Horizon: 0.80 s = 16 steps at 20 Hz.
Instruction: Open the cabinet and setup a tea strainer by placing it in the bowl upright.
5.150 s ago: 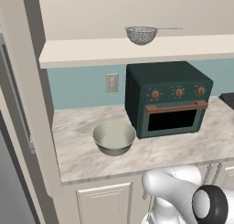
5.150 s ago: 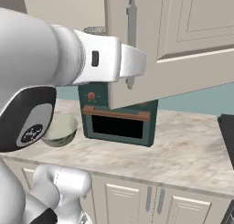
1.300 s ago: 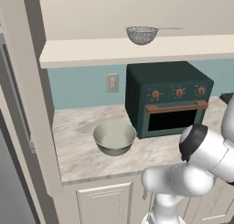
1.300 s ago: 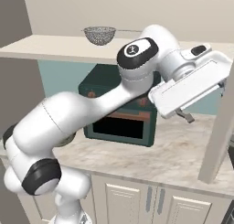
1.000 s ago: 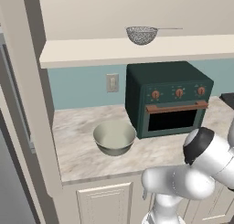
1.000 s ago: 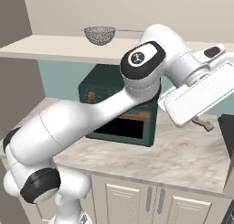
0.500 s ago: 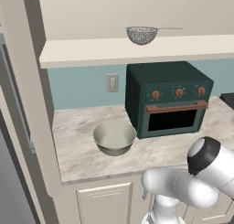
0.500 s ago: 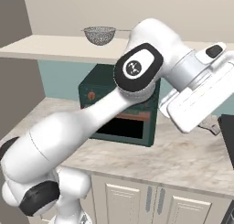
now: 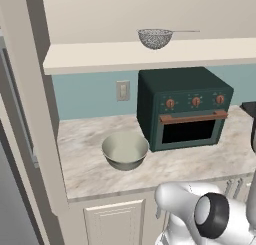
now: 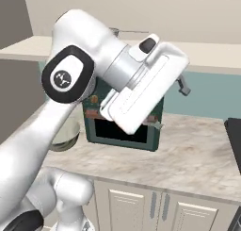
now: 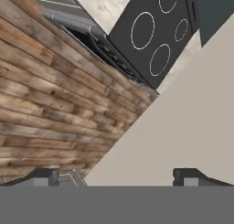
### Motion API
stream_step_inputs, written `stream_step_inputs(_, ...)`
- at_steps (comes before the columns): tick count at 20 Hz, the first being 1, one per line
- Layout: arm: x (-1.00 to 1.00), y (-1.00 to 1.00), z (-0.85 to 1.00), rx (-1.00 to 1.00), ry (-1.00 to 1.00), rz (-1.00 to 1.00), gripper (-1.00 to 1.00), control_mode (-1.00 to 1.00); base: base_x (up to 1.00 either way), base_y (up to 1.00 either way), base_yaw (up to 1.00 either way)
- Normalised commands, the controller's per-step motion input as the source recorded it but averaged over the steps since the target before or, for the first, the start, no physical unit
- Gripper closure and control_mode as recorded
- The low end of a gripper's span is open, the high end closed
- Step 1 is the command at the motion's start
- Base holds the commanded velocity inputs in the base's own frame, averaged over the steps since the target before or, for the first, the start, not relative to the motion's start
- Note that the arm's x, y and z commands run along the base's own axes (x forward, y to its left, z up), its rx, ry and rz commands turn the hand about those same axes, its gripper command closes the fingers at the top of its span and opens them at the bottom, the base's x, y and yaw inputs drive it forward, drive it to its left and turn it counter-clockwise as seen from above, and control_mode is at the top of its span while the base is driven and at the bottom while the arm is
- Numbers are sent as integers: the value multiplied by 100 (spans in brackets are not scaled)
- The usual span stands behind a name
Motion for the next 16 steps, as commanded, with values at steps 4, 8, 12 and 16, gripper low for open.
stream_step_inputs(4,1,100,-2,4,-25,22,-100,-100,0,0,0)
stream_step_inputs(8,41,100,-5,7,-19,36,-100,-100,0,0,0)
stream_step_inputs(12,36,100,-14,1,-22,41,-100,-100,0,0,0)
stream_step_inputs(16,65,69,-2,14,-12,12,-100,-100,0,0,0)
